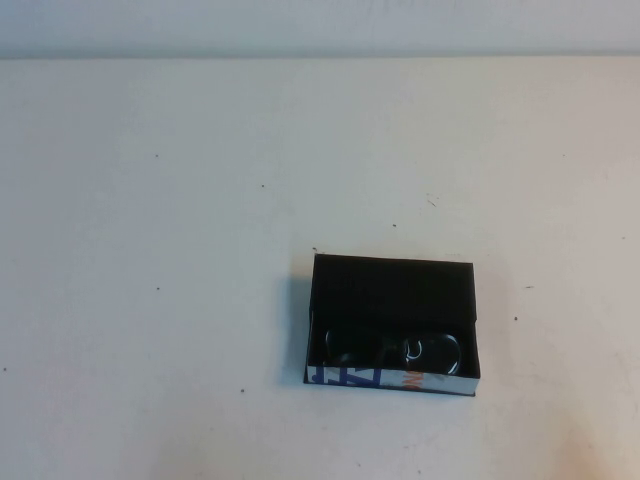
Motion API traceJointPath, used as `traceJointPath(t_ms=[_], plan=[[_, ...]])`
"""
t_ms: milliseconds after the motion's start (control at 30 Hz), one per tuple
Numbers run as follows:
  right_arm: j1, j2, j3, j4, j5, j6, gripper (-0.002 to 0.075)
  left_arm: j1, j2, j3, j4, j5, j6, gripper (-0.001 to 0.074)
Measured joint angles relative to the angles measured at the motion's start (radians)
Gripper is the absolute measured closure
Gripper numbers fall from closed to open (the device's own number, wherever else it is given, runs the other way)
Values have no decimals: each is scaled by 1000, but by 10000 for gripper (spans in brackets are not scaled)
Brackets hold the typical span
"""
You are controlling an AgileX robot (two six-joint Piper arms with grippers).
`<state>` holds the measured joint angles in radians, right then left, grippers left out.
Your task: Take glasses out of glasses case
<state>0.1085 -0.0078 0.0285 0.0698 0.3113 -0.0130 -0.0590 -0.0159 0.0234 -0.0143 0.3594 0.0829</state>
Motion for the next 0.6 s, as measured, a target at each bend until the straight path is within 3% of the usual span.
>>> traceJointPath(t_ms=[400, 500, 600], plan=[[0, 0, 0, 131, -2, 0, 744, 0, 0, 0, 0, 0, 0, 739], [0, 0, 0, 304, -23, 0, 744, 0, 0, 0, 0, 0, 0, 739], [0, 0, 0, 608, -45, 0, 744, 0, 0, 0, 0, 0, 0, 739]])
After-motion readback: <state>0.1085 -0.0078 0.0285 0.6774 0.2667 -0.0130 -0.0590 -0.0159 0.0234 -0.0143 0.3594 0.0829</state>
